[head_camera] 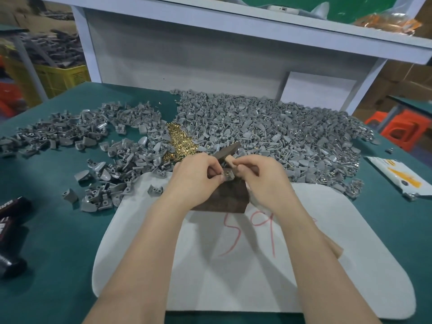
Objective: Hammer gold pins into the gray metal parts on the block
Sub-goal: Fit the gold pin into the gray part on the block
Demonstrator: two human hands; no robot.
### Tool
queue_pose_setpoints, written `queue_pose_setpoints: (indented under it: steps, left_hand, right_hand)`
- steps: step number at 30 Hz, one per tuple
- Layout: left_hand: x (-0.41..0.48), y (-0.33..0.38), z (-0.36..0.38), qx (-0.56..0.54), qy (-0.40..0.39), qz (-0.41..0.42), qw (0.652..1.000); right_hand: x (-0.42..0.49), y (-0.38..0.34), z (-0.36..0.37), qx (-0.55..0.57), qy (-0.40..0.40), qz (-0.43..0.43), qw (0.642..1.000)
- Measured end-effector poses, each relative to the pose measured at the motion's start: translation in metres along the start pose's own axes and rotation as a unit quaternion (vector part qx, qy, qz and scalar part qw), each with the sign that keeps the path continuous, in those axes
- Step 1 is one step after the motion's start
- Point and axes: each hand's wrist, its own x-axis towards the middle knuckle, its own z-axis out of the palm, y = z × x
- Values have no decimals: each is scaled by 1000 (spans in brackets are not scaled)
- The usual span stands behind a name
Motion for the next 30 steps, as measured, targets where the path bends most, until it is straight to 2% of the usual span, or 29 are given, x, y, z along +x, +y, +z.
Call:
queue_pose_setpoints:
  steps: [4,7,15,30]
  left_hand:
    - [1,-1,1,-2,2,3,1000]
    - [1,-2,2,-1,4,7,1000]
    - [2,-3,2,-7,0,14,1000]
    - [2,-2,2,9,7,12,1000]
  right_hand:
    - [-3,0,10,-41,31,-64,997]
    - [-2,0,16,-74,41,-78,993]
    - [-2,-3,18,-101,51,-61,992]
    - [-4,-4,20,-59,65,-39,995]
